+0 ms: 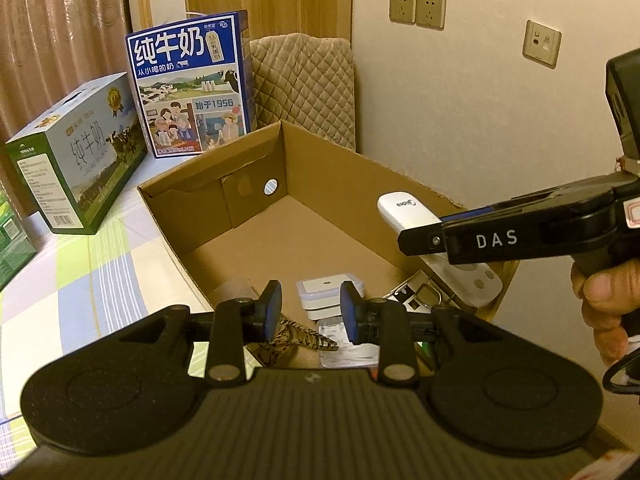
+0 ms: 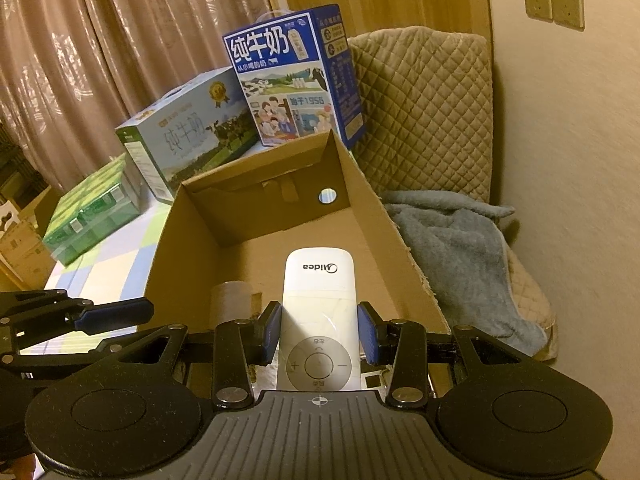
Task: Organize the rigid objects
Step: 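Lower the white remote into the box and open the right gripper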
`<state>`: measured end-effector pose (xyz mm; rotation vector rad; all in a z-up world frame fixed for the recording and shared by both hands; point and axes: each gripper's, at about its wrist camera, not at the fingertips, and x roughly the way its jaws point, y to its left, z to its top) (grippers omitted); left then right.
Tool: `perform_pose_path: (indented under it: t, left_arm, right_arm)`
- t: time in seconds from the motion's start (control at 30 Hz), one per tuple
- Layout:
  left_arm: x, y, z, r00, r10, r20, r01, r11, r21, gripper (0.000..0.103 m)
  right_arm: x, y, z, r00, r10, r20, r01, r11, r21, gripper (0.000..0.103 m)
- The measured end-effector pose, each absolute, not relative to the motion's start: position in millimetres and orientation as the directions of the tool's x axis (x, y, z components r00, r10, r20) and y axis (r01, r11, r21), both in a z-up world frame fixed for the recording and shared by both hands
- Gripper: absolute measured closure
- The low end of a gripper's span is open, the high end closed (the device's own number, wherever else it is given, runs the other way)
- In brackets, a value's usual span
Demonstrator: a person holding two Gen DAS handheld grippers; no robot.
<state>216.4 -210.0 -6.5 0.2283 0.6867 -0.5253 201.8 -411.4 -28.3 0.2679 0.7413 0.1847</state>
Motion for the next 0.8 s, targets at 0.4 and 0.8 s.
perform_pose_path:
  t: [0.4, 0.8]
  left_arm:
    - [216, -204, -1, 0.673, -0.379, -0.635, 0.508, 0.861, 0.025, 0.076]
    - [219, -183, 4, 0.711, -0.351, -0.609, 0.443, 0.897, 0.0, 0.075]
  right_arm:
    - [203, -409, -28, 0.72, 0.261, -0.643, -0.079, 0.952, 0.297, 0.066]
    - [213, -406, -38, 0.71, 0.266, -0.652, -0.085, 0.952, 0.296, 0.065]
